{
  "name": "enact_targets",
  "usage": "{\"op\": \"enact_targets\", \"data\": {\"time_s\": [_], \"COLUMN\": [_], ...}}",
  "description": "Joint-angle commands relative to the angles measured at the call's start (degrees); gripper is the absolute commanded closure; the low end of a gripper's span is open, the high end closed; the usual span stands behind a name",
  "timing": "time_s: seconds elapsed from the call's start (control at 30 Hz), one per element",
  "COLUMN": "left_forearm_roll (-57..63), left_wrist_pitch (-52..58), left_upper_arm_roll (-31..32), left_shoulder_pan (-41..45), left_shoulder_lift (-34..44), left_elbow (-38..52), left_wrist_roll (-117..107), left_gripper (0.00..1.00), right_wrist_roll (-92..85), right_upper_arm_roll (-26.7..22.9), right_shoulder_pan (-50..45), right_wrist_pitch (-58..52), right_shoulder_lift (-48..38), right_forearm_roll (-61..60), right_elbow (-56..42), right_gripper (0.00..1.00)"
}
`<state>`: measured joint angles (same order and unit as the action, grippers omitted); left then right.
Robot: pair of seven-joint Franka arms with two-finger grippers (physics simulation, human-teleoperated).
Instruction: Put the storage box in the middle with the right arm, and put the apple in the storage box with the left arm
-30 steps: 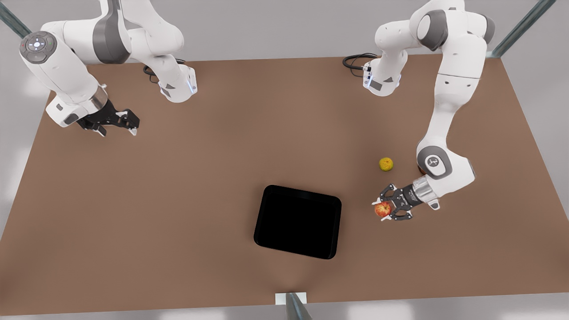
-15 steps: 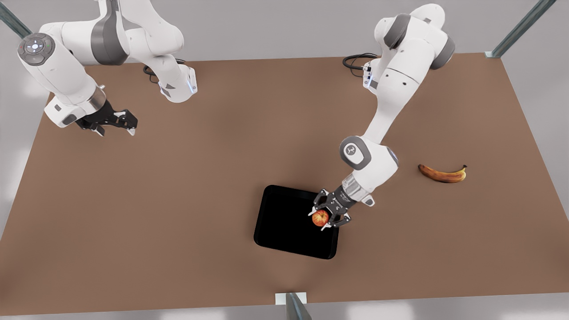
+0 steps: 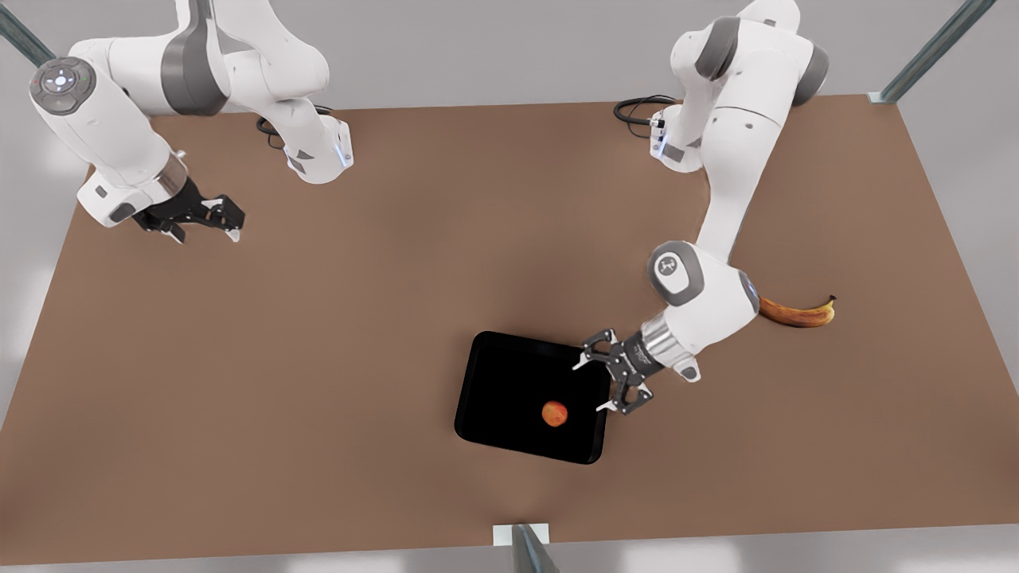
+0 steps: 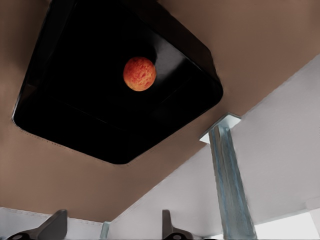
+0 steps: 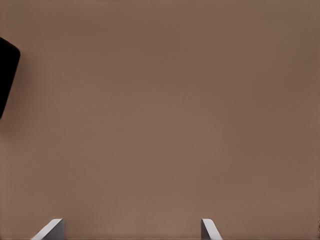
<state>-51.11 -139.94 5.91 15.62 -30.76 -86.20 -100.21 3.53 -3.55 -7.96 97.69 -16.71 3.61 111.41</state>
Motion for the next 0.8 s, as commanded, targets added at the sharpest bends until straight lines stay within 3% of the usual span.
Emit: {"op": "enact_targets", "data": {"time_s": [0.0, 0.1, 0.17, 0.27, 0.33, 0.4, 0.47, 0.53, 0.63, 0.77], "left_forearm_roll": [10.41, 26.74, 32.92, 44.08, 48.74, 50.85, 50.15, 49.79, 49.88, 49.88], "left_wrist_pitch": [0.54, 3.17, 6.25, 23.03, 36.22, 48.87, 55.91, 56.97, 60.48, 60.22], "left_upper_arm_roll": [-0.63, -0.99, -0.99, -0.81, -0.37, 0.16, -5.03, -5.38, -5.12, -5.03], "left_shoulder_pan": [-0.33, -5.16, -6.57, -7.36, -7.71, -10.26, -9.56, -9.47, -8.86, -8.86], "left_shoulder_lift": [0.52, 4.48, 10.19, 18.45, 24.69, 30.41, 30.06, 29.71, 20.31, 19.78], "left_elbow": [-0.02, -1.25, -6.43, -8.72, -8.73, -8.11, -3.45, -3.1, 8.58, 8.85], "left_wrist_roll": [0.28, 4.05, 24.25, 64.16, 80.17, 90.72, 98.98, 99.07, 98.9, 98.9], "left_gripper": [0.0, 0.0, 0.0, 0.0, 0.04, 0.0, 0.0, 0.0, 0.0, 0.0], "right_wrist_roll": [-0.02, -0.1, -0.1, -0.02, -0.1, -0.02, -0.02, -0.02, -0.02, -0.02], "right_upper_arm_roll": [0.03, -0.58, -0.32, 0.12, 0.21, 0.21, 0.21, 0.21, 0.12, 0.03], "right_shoulder_pan": [-0.04, 1.37, 0.93, 0.58, 0.49, -0.22, -0.22, -0.22, -0.3, -0.22], "right_wrist_pitch": [0.05, -0.22, -0.57, -0.75, -0.92, -0.92, -1.36, -1.45, -1.98, -1.8], "right_shoulder_lift": [-0.43, -1.13, -1.22, -1.57, -2.01, -2.01, -2.36, -2.45, -3.51, -3.68], "right_forearm_roll": [-0.01, -0.01, -0.01, -0.01, -0.09, -0.27, -0.36, -0.36, -0.36, -0.36], "right_elbow": [0.38, 0.21, 0.21, 0.21, 0.29, 0.38, 0.38, 0.38, 1.79, 3.19], "right_gripper": [0.0, 0.0, 0.0, 0.0, 0.0, 0.0, 0.0, 0.0, 0.0, 0.0]}}
